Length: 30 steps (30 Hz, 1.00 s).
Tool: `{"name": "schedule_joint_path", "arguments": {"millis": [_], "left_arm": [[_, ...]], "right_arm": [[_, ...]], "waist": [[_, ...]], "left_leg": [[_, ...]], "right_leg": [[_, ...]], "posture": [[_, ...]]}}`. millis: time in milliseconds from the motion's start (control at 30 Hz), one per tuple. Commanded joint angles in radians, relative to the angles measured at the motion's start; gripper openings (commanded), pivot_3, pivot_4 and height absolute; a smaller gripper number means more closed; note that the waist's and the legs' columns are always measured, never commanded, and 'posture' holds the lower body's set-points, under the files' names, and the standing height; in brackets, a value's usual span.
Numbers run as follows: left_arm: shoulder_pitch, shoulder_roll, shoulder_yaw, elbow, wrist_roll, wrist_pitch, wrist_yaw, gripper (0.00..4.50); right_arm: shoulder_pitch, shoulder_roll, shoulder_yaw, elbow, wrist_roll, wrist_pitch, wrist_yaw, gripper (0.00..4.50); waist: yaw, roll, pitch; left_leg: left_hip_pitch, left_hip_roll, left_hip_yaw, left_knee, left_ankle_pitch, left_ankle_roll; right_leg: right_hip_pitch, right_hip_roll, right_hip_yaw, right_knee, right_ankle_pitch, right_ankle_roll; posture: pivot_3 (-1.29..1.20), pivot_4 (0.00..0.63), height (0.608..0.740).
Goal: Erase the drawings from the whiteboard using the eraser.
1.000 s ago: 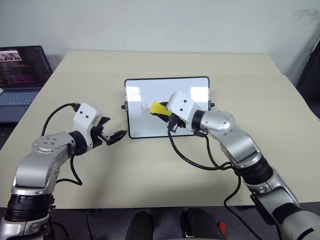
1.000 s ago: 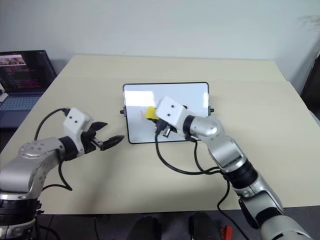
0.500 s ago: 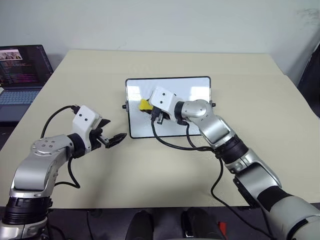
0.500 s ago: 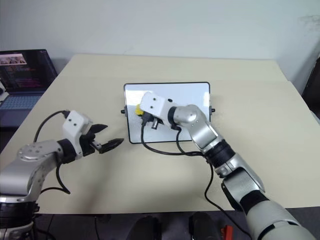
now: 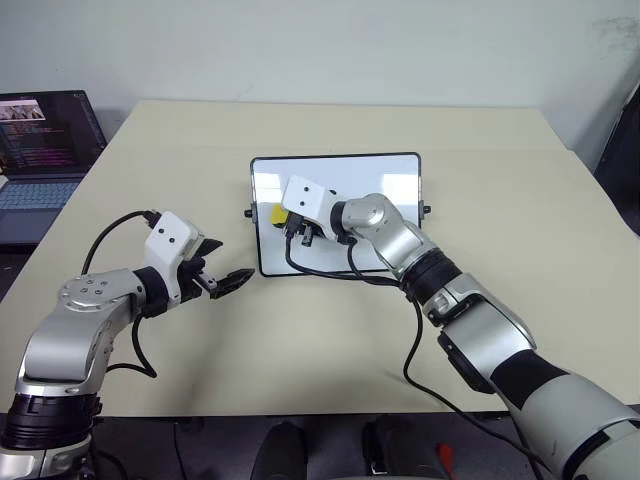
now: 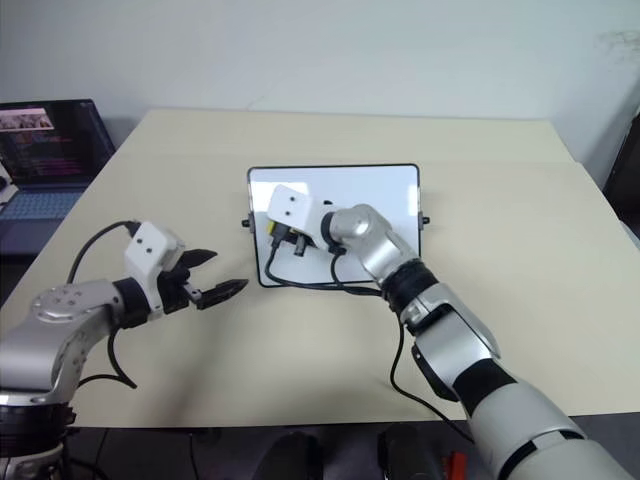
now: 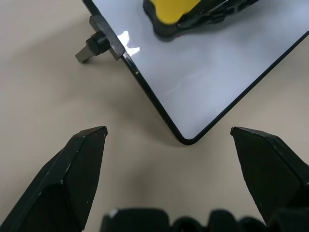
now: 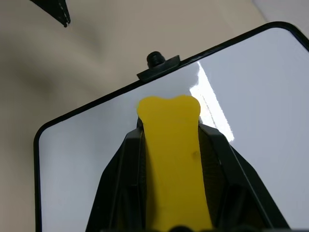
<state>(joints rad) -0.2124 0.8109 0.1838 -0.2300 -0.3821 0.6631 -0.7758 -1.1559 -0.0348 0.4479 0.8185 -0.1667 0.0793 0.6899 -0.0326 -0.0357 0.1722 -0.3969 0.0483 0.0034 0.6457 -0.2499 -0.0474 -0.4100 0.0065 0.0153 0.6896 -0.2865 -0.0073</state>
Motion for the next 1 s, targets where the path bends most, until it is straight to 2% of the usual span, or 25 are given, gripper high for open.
{"name": "schedule_joint_path", "arguments": {"millis": [33, 233, 600, 700, 867, 1000], "left_arm": [[-0.011, 0.014, 0.02, -0.034, -0.005, -0.021, -0.005, 4.5], [-0.009, 0.016, 0.017, -0.039, -0.008, -0.022, -0.013, 4.5], [-0.022, 0.0, 0.004, -0.034, 0.0, -0.034, -0.011, 4.5], [-0.016, 0.0, 0.005, -0.043, -0.006, -0.03, -0.017, 4.5], [-0.023, 0.003, 0.0, -0.033, -0.003, -0.033, -0.025, 4.5], [-0.037, 0.001, -0.008, -0.023, -0.001, -0.036, -0.027, 4.5]], "right_arm": [[0.002, -0.022, 0.004, 0.016, -0.036, -0.025, 0.021, 1.14], [-0.078, -0.017, -0.079, 0.061, -0.038, -0.083, -0.122, 1.14], [-0.004, -0.023, -0.004, 0.049, -0.096, -0.06, 0.039, 1.14], [0.005, -0.023, -0.006, 0.031, -0.105, -0.056, 0.03, 1.14], [-0.031, -0.029, -0.038, 0.05, -0.12, -0.083, -0.063, 1.14], [-0.034, -0.041, -0.033, 0.061, -0.129, -0.089, -0.064, 1.14]], "waist": [[0.0, 0.0, 0.0], [0.001, 0.0, 0.0], [0.0, 0.0, 0.0], [0.0, 0.0, 0.0], [0.0, 0.0, 0.0], [0.002, 0.0, 0.0]], "left_leg": [[0.0, 0.0, 0.0, 0.0, 0.0, 0.0], [0.001, 0.0, 0.0, 0.001, 0.0, 0.0], [0.002, 0.0, 0.0, 0.001, 0.0, 0.0], [0.003, 0.0, 0.0, 0.001, 0.0, 0.0], [0.005, 0.0, 0.0, 0.001, 0.001, 0.0], [0.004, -0.001, 0.0, 0.001, 0.001, 0.0]], "right_leg": [[0.0, 0.0, 0.0, 0.0, 0.0, 0.0], [0.0, 0.0, 0.0, 0.005, 0.0, 0.0], [-0.001, 0.0, 0.001, 0.006, -0.001, -0.001], [0.0, 0.0, 0.001, 0.008, -0.001, -0.001], [0.0, 0.0, 0.0, 0.008, -0.001, -0.001], [0.0, 0.0, 0.0, 0.008, -0.001, -0.001]], "posture": [[0.0, 0.15, 0.74], [0.0, 0.15, 0.74], [0.0, 0.15, 0.74], [0.0, 0.15, 0.74], [0.0, 0.15, 0.74], [0.0, 0.15, 0.74]]}}
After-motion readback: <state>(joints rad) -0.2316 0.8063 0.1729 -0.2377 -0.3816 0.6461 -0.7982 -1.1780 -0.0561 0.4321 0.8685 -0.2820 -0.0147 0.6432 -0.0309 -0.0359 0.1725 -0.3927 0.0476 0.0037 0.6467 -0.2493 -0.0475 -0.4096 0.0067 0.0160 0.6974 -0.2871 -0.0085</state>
